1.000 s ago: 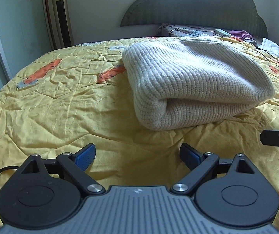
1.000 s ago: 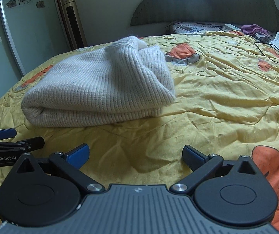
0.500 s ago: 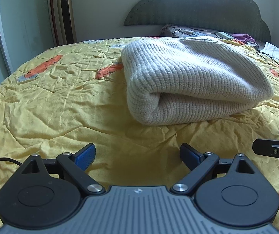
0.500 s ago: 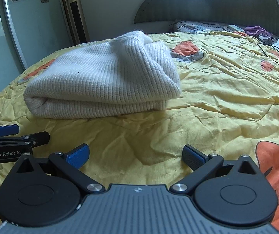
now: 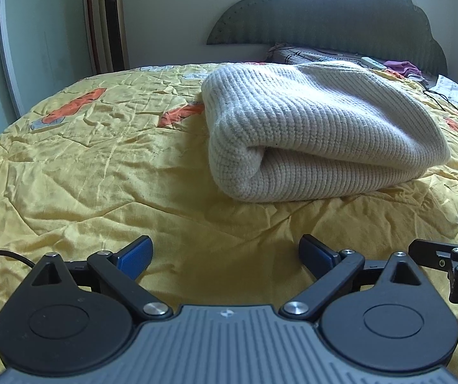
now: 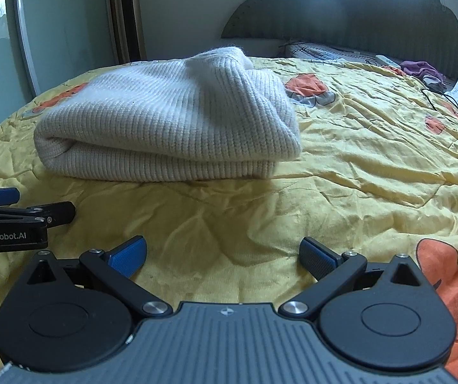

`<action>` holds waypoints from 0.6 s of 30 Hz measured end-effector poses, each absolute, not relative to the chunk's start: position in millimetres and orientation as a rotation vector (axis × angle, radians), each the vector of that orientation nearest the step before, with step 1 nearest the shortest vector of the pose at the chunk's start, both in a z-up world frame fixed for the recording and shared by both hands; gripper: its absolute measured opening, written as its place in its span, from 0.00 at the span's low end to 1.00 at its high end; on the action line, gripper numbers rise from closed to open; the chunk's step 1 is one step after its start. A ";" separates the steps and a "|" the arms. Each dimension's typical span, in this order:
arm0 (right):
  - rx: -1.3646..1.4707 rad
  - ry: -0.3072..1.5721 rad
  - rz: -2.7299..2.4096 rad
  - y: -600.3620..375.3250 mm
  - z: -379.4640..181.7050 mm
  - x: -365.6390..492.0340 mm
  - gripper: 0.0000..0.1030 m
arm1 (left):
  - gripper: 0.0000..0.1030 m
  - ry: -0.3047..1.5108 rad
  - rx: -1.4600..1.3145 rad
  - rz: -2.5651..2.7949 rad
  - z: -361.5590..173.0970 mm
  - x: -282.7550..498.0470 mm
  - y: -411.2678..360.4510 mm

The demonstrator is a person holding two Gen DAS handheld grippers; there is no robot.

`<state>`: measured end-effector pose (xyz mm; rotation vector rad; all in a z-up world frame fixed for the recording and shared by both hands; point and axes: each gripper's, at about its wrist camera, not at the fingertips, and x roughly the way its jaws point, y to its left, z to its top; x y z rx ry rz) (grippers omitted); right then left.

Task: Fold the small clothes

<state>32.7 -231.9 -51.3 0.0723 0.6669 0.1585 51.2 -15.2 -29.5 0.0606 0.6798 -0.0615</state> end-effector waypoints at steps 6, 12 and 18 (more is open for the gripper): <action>0.035 0.660 0.133 -230.7 -53.8 31.5 1.00 | 0.97 0.670 0.058 -0.044 -31.4 46.8 -14.4; 0.027 0.650 0.128 -229.8 -56.2 31.0 1.00 | 1.00 0.681 0.062 -0.041 -32.4 46.0 -15.3; 0.032 0.647 0.131 -230.5 -56.9 31.3 1.00 | 1.00 0.686 0.053 -0.045 -33.5 47.2 -13.1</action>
